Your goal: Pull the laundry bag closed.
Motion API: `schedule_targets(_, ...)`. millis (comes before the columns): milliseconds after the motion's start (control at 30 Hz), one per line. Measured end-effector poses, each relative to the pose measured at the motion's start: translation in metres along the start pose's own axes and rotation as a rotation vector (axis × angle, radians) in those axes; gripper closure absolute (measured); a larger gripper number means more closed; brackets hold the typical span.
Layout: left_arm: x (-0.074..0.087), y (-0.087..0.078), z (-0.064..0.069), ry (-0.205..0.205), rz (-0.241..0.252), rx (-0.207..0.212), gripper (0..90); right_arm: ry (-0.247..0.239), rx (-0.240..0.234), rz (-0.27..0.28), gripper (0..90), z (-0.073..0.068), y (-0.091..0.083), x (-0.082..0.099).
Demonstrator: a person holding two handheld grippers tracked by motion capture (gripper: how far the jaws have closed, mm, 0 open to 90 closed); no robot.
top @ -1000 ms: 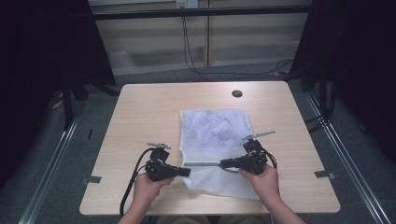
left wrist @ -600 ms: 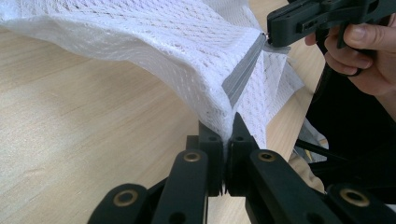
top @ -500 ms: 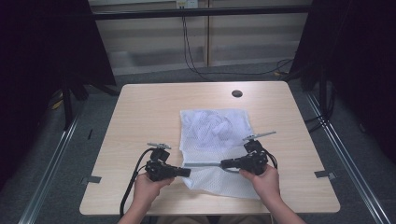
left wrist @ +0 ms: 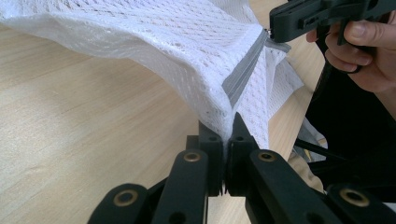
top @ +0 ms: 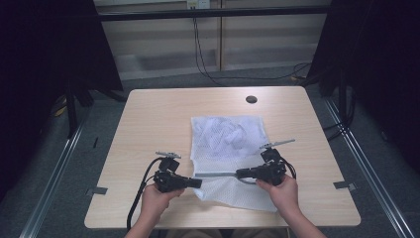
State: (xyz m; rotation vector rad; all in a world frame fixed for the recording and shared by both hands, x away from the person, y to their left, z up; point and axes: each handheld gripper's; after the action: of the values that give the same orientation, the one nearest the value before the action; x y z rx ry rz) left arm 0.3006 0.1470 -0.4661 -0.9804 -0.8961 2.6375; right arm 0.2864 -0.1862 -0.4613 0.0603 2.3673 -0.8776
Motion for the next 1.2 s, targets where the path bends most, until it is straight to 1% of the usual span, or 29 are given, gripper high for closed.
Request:
schedule_targets(200, 0.000, 0.000, 0.001, 0.003, -0.005, -0.009, 88.5, -0.004, -0.001, -0.004, 86.8, 0.000, -0.001, 0.000)
schedule_targets(267, 0.000, 0.000, 0.002, -0.005, -0.005, -0.004, 88.5, -0.007, 0.000, -0.005, 86.8, 0.000, -0.001, 0.001)
schedule_targets(333, 0.000, 0.000, 0.001, 0.003, -0.005, -0.013, 88.5, -0.008, 0.007, -0.006, 86.8, 0.000, -0.002, 0.001)
schedule_targets(367, 0.000, 0.000, 0.001, -0.004, 0.001, -0.003, 88.5, -0.008, 0.007, -0.003, 86.8, 0.001, -0.002, 0.001)
schedule_targets(400, 0.000, -0.001, 0.000, 0.009, -0.004, -0.005, 88.5, 0.000, 0.005, 0.000, 86.8, 0.002, -0.003, 0.001)
schedule_targets(500, 0.000, 0.000, 0.001, -0.001, 0.001, -0.001, 88.5, 0.003, 0.003, 0.001, 86.8, 0.003, -0.004, 0.002)
schedule_targets(633, 0.000, -0.001, 0.001, 0.001, -0.001, 0.001, 88.5, -0.003, 0.005, -0.001, 86.8, 0.003, -0.005, 0.002)
schedule_targets(700, 0.000, 0.000, 0.002, -0.001, -0.002, -0.004, 88.5, 0.000, 0.004, -0.002, 86.8, 0.003, -0.005, 0.002)
schedule_targets(733, 0.000, 0.000, 0.001, 0.005, -0.009, -0.006, 88.5, -0.002, 0.002, -0.001, 86.8, 0.003, -0.005, 0.002)
schedule_targets(800, 0.000, 0.000, 0.001, 0.003, -0.004, -0.011, 88.5, -0.004, 0.012, -0.003, 86.8, 0.004, -0.006, 0.002)
schedule_targets(833, 0.000, -0.002, 0.000, 0.007, -0.008, -0.009, 88.5, 0.002, 0.011, -0.001, 86.8, 0.005, -0.007, 0.002)
schedule_targets(867, 0.000, -0.003, -0.001, 0.008, -0.003, -0.019, 88.5, 0.002, 0.023, -0.001, 86.8, 0.006, -0.008, 0.003)
schedule_targets(900, 0.001, -0.004, -0.001, -0.005, 0.005, -0.013, 88.5, 0.009, 0.029, 0.002, 86.8, 0.008, -0.010, 0.003)
schedule_targets(967, 0.001, -0.006, -0.003, -0.002, 0.007, -0.003, 88.5, 0.027, 0.016, 0.014, 86.8, 0.013, -0.014, 0.005)
schedule_targets(1033, 0.001, -0.005, -0.002, -0.012, 0.005, 0.002, 88.5, 0.024, 0.019, 0.011, 86.8, 0.014, -0.017, 0.006)
schedule_targets(1100, 0.000, -0.004, -0.002, 0.000, 0.003, -0.002, 88.5, 0.017, 0.028, 0.011, 86.8, 0.013, -0.017, 0.006)
schedule_targets(1200, 0.001, -0.004, -0.002, -0.004, 0.005, -0.003, 88.5, 0.023, 0.022, 0.014, 86.8, 0.014, -0.018, 0.007)
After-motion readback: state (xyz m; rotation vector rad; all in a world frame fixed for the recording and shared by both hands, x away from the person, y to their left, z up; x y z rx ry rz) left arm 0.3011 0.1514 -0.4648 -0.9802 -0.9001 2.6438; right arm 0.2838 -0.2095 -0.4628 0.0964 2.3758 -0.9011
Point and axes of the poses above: each handheld gripper's, and its own axes: y roughly forward along the jaws, x roughly out of its underside, z roughly to its right, and after that the axes turned 1 degree about -z, right-handed
